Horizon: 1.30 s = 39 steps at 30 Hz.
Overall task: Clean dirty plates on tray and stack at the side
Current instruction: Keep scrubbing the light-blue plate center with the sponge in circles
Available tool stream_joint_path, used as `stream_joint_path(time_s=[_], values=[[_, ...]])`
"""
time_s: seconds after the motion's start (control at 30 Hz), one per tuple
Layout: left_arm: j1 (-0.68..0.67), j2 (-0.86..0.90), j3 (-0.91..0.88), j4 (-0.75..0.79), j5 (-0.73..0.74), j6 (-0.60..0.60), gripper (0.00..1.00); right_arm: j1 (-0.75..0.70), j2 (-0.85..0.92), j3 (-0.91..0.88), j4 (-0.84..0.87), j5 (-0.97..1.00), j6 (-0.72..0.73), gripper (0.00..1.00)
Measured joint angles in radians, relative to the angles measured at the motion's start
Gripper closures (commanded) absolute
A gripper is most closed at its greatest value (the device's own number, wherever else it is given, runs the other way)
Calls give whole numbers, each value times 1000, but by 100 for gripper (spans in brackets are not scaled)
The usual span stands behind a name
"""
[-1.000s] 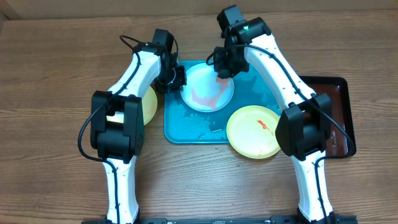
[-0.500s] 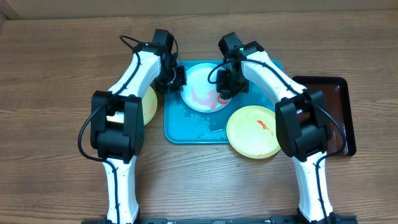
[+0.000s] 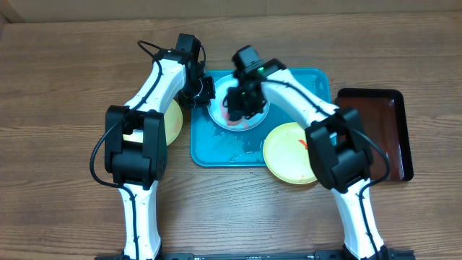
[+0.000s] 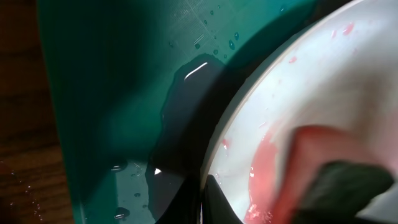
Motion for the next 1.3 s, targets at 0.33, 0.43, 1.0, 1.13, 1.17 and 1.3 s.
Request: stream_joint_path(time_s=[0.33,0.43,1.0,1.13,1.17,1.3], values=[[0,0,0,-8,13,0,96,20,2,-10,201,41,92,96],[0,0,0,-12,16,0,96,18,2,-10,224,95,102,96],[-12,0,0,-14,34,0,96,-113,2,17,-30,232,138,96],[-15,0,0,-14,39,0,96,-147,2,32,-138,160,92,96],[-15,0,0,-14,39,0,96,-155,2,33,-162,134,79,96],[-15,0,0,-18,39,0,96,-159,2,33,-240,75,53,96]])
